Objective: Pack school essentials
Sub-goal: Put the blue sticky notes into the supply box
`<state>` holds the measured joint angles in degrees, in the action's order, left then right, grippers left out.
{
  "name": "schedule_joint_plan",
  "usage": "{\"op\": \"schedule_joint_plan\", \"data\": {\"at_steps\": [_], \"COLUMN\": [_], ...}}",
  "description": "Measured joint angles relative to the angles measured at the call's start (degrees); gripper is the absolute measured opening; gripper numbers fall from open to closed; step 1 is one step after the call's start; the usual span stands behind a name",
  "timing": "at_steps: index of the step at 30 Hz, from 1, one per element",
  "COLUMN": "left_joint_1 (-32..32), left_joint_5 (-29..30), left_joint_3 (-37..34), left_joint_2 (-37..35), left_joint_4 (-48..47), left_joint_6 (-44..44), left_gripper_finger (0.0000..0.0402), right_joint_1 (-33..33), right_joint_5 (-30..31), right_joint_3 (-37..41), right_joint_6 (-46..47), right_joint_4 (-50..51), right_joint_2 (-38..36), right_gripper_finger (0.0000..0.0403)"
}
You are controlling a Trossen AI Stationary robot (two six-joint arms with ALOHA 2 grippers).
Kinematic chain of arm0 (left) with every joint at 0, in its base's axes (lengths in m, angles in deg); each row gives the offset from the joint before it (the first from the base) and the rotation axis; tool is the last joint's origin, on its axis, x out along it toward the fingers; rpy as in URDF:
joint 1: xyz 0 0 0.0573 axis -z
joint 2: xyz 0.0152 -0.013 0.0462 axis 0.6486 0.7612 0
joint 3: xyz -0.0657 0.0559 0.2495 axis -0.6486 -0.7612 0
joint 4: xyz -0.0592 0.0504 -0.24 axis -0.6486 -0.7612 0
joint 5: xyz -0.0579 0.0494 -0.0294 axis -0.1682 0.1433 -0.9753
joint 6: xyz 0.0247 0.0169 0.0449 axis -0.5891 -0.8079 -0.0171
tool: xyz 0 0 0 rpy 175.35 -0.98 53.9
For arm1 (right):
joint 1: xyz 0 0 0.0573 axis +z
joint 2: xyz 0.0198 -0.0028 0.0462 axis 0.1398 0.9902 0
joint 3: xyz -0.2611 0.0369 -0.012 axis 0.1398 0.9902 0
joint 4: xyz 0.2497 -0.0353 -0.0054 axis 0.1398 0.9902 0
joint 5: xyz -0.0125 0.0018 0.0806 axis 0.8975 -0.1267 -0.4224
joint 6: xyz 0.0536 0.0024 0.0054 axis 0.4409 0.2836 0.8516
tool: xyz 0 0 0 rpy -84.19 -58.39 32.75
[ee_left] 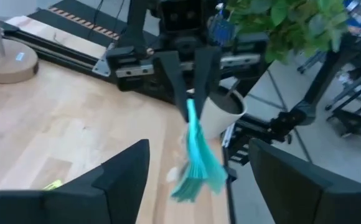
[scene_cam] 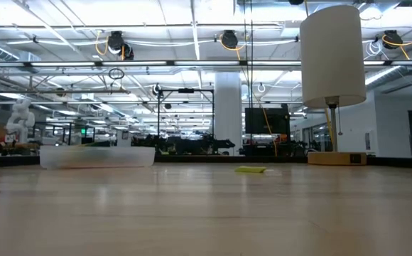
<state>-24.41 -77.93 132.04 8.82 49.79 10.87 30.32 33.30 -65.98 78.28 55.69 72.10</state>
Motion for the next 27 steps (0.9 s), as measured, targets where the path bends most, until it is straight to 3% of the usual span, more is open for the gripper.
{"op": "schedule_joint_plan", "data": {"at_steps": [8,13,22,27], "left_joint_1": [0.2,0.1,0.0,-0.3], "left_joint_5": [0.5,-2.1,-2.5,-2.7], "left_joint_3": [-0.1,-0.1,-0.2,-0.2], "left_joint_2": [3.4,6.4,9.5,10.3], "left_joint_4": [0.3,1.7,5.6,5.0], "left_joint_6": [0.6,1.9,-4.0,-3.9], "left_gripper_finger": [0.033,0.034,0.0311,0.0263], "right_joint_1": [0.0,0.0,0.0,0.0], "right_joint_5": [0.1,0.3,0.3,0.4], "right_joint_3": [0.0,0.0,0.0,0.0], "right_joint_6": [-0.2,-0.2,-1.5,-1.5], "right_joint_4": [0.8,1.1,1.0,1.0], "right_joint_2": [0.0,0.0,0.0,0.0], "right_gripper_finger": [0.0011,0.0011,0.0011,0.0011]}}
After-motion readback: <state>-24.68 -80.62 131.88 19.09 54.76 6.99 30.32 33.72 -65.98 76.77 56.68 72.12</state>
